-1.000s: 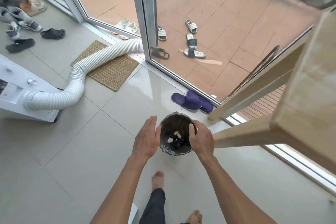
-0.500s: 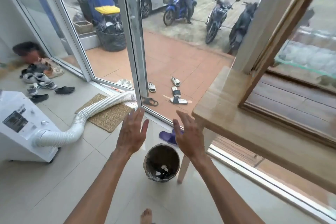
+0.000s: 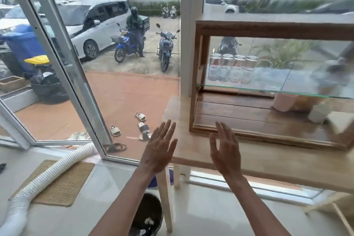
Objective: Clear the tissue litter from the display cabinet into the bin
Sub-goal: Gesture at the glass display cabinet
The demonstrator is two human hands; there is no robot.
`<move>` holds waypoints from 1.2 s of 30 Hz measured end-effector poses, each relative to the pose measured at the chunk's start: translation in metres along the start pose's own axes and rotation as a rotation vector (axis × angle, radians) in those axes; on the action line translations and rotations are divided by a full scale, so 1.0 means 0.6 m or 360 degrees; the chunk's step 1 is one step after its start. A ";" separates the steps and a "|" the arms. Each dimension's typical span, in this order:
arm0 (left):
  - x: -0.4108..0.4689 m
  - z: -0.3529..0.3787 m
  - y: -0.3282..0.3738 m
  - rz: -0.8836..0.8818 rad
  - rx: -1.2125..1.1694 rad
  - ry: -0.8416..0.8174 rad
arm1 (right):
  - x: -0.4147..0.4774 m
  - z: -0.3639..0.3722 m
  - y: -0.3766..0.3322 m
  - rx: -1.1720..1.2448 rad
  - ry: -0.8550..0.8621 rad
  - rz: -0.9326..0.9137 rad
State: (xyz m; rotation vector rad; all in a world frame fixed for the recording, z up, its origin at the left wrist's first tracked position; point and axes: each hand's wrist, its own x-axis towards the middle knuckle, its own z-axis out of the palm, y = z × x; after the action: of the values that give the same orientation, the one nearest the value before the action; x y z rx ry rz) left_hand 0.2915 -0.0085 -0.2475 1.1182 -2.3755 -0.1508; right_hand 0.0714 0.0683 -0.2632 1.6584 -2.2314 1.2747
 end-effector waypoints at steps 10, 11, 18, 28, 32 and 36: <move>0.190 0.058 0.128 0.0911 0.0114 -0.0073 | 0.075 -0.072 0.126 -0.0212 0.0549 0.0269; 0.204 0.059 0.137 0.0977 0.0159 -0.0067 | 0.082 -0.075 0.135 -0.0203 0.0588 0.0285; 0.289 0.061 0.199 0.1344 0.0411 0.0070 | 0.106 -0.100 0.191 -0.0209 0.0757 0.0292; 0.370 0.034 0.285 0.1437 0.0814 0.0311 | 0.133 -0.150 0.234 -0.0062 0.0851 0.0572; 0.369 0.039 0.296 0.1372 0.0929 0.0372 | 0.132 -0.153 0.238 0.0004 0.0836 0.0583; 0.367 0.038 0.296 0.1355 0.0965 0.0420 | 0.133 -0.148 0.234 0.0028 0.0834 0.0591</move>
State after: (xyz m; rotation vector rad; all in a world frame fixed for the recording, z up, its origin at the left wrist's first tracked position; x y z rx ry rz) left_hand 0.0400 -0.0592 -0.1254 0.2167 -2.4778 0.9868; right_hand -0.1121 0.0755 -0.2436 0.7888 -2.2343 1.5786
